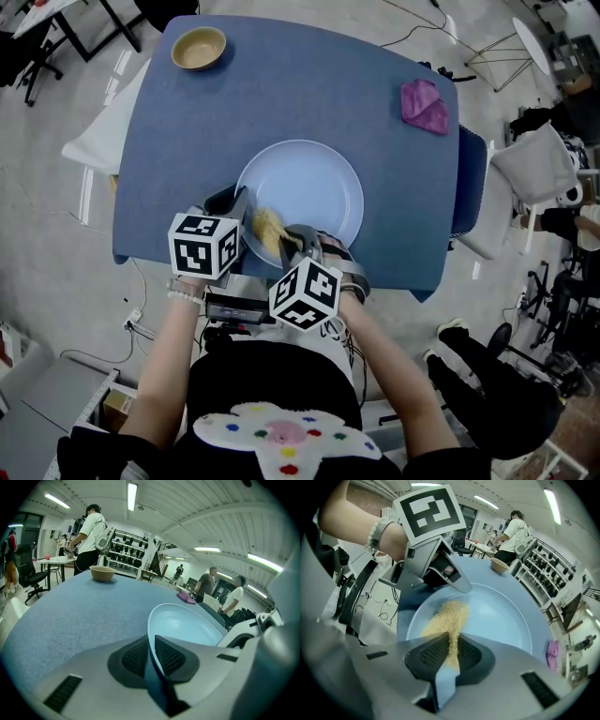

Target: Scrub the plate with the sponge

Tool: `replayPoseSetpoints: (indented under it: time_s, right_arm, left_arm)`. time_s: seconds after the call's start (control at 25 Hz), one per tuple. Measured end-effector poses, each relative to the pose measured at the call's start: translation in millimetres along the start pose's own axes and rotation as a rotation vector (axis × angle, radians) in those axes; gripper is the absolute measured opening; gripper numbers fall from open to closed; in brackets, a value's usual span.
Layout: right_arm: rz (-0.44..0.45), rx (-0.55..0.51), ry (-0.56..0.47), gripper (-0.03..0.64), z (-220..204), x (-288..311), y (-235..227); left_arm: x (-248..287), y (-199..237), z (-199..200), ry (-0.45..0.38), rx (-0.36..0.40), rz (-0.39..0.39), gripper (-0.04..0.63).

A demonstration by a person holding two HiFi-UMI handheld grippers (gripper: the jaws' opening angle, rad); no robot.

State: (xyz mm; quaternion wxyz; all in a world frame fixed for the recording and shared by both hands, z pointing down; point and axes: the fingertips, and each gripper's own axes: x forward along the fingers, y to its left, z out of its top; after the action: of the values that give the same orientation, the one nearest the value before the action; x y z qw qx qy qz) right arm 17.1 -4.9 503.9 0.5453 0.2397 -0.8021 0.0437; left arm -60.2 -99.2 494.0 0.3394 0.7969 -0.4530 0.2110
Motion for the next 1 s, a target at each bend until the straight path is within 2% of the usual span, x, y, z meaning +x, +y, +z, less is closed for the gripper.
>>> replayPoseSetpoints:
  time_s: [0.24,0.56,1.0]
  right_arm:
    - [-0.013,0.029,0.052,0.041,-31,-10,-17]
    - [-0.077,0.05,0.131,0.043,-69,-16,-50]
    - [-0.195,0.025,0.199,0.043,-79,-12,-94]
  left_arm:
    - [0,-1,1,-0.001,-0.003,0.003,0.052]
    - [1,2,0,-0.003,-0.004,0.006,0.052]
    - [0,4,1,-0.005,0.001,0.011,0.052]
